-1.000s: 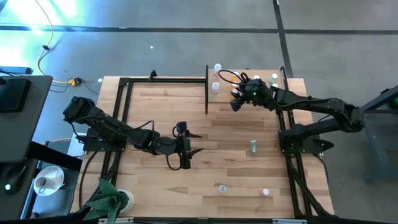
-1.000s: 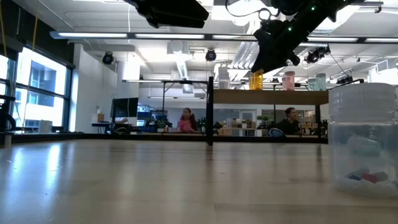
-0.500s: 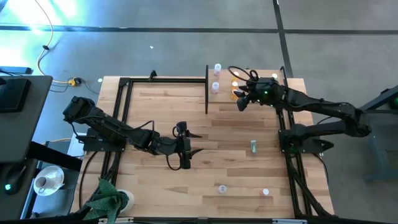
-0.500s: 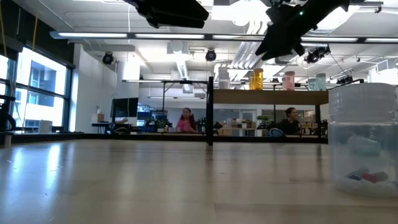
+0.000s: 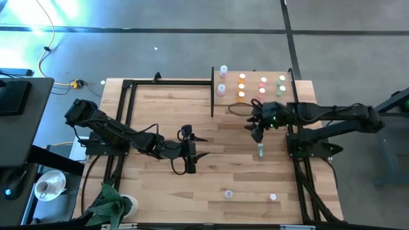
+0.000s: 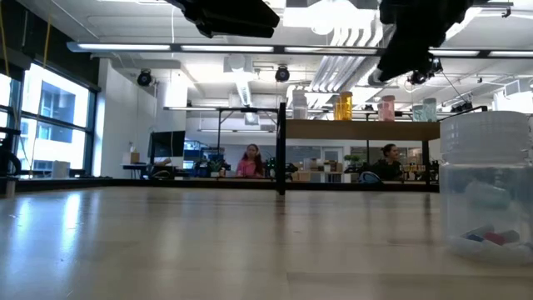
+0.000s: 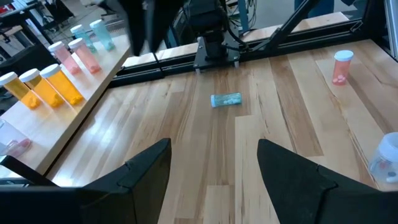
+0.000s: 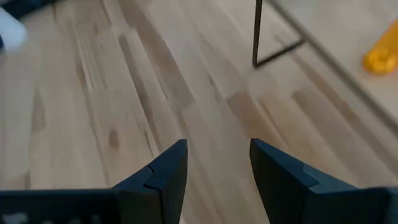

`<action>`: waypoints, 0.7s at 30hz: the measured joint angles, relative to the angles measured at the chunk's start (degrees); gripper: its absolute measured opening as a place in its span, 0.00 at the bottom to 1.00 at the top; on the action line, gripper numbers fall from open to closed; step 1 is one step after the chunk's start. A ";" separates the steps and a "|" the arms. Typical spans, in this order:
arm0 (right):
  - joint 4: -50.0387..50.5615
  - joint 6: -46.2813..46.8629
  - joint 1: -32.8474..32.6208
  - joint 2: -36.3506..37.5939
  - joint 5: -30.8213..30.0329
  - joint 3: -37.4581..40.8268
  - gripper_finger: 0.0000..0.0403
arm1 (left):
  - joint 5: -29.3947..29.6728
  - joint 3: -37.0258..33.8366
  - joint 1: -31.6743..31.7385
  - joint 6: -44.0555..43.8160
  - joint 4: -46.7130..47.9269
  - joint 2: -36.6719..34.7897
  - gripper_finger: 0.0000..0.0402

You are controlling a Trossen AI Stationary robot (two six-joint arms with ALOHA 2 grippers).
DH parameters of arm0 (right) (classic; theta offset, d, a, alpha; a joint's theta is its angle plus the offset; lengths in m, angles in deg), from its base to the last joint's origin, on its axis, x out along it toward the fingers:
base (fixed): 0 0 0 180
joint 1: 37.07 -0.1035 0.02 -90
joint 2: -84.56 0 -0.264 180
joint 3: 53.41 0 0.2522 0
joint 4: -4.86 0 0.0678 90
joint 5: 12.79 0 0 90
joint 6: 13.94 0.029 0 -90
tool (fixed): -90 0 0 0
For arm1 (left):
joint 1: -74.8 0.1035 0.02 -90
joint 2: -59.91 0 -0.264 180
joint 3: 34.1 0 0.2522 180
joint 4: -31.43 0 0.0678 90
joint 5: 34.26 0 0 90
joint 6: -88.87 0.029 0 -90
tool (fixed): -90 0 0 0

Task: Pick and place medicine bottles onto shelf by color
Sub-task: Put the blue pill bottle on the shelf aligned with the other blue pill bottle

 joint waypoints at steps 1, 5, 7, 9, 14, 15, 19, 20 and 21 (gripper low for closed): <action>1.32 1.51 -1.34 0.00 -1.10 0.00 0.41 | 0.00 0.02 0.00 0.00 0.00 0.00 0.57; 7.20 8.57 -6.06 0.00 -5.06 0.00 0.41 | 0.00 0.00 0.00 -0.02 0.00 0.00 0.57; 10.27 12.24 -7.90 0.00 -6.12 0.00 0.41 | 0.00 0.00 0.00 -0.02 0.00 0.00 0.57; 13.06 16.07 -9.65 -0.02 -6.88 0.00 0.41 | 0.00 0.00 0.00 -0.02 0.00 0.00 0.57; 17.86 24.74 -13.85 -0.15 -7.78 0.00 0.41 | 0.00 0.01 0.00 -0.20 0.00 0.00 0.57; 18.73 26.27 -14.71 -0.27 -7.82 0.00 0.41 | -0.01 0.01 0.00 -0.20 0.00 0.00 0.57; 22.30 31.50 -17.73 -1.93 -8.88 0.00 0.41 | -0.02 0.01 0.00 -0.20 0.00 0.00 0.57; 23.28 32.72 -18.14 -2.59 -8.82 0.00 0.41 | -0.02 0.02 0.00 -0.20 0.00 0.00 0.57; 24.27 33.98 -18.46 -3.27 -8.38 0.00 0.41 | -0.02 0.00 0.00 -0.20 0.00 0.00 0.57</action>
